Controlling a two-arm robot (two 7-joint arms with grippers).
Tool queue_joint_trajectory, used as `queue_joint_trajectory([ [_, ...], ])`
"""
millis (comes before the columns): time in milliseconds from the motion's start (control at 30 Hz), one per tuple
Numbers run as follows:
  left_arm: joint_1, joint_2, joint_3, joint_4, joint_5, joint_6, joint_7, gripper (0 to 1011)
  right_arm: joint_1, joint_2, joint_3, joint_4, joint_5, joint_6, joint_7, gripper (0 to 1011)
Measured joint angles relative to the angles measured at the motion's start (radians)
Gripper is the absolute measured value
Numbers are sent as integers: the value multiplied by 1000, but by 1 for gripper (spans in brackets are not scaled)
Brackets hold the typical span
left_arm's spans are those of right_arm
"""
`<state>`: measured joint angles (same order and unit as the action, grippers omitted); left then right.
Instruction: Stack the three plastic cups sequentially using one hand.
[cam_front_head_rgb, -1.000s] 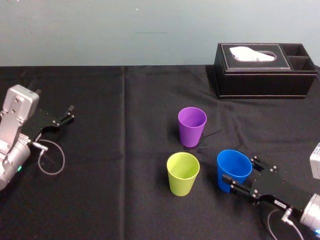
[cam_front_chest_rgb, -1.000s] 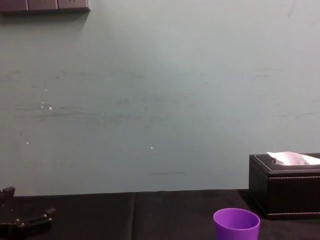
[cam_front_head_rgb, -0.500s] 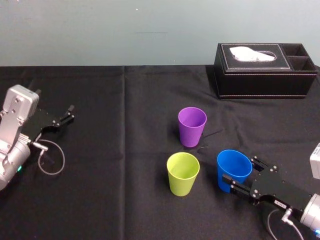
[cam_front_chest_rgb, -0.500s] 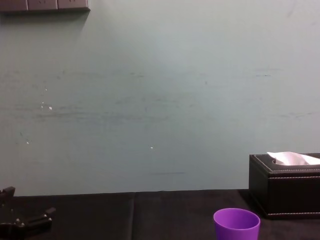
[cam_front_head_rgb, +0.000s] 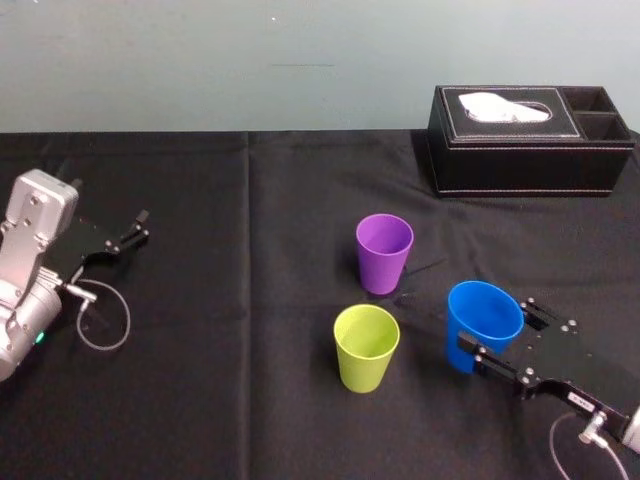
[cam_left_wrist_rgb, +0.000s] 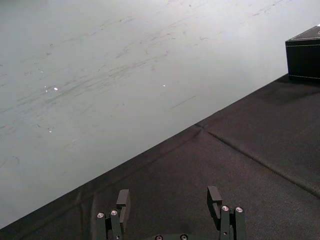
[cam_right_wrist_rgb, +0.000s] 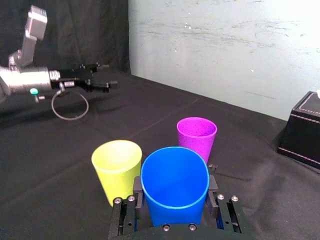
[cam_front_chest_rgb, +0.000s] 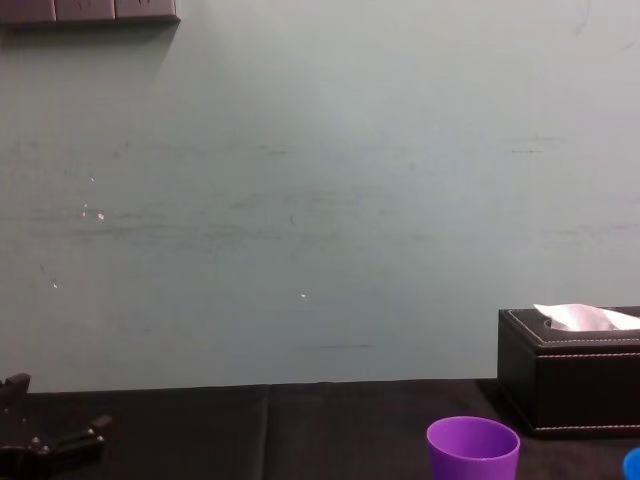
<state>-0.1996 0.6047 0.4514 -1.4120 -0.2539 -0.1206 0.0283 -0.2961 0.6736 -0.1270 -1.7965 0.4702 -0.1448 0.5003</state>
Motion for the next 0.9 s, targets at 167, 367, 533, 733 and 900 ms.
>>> queue_joint_trajectory([
  [167,0,0,0,0,0,0,0,1011,-43,29,55,-117,36,107,-39,723],
  [367,0,0,0,0,0,0,0,1011,-10,42,71,-170,59,184,-57,723],
  [533,0,0,0,0,0,0,0,1011,35,42,59,-179,71,215,-64,724],
  [733,0,0,0,0,0,0,0,1011,99,35,33,-172,74,241,-76,723],
  [900,0,0,0,0,0,0,0,1011,174,25,-2,-149,66,265,-88,723],
])
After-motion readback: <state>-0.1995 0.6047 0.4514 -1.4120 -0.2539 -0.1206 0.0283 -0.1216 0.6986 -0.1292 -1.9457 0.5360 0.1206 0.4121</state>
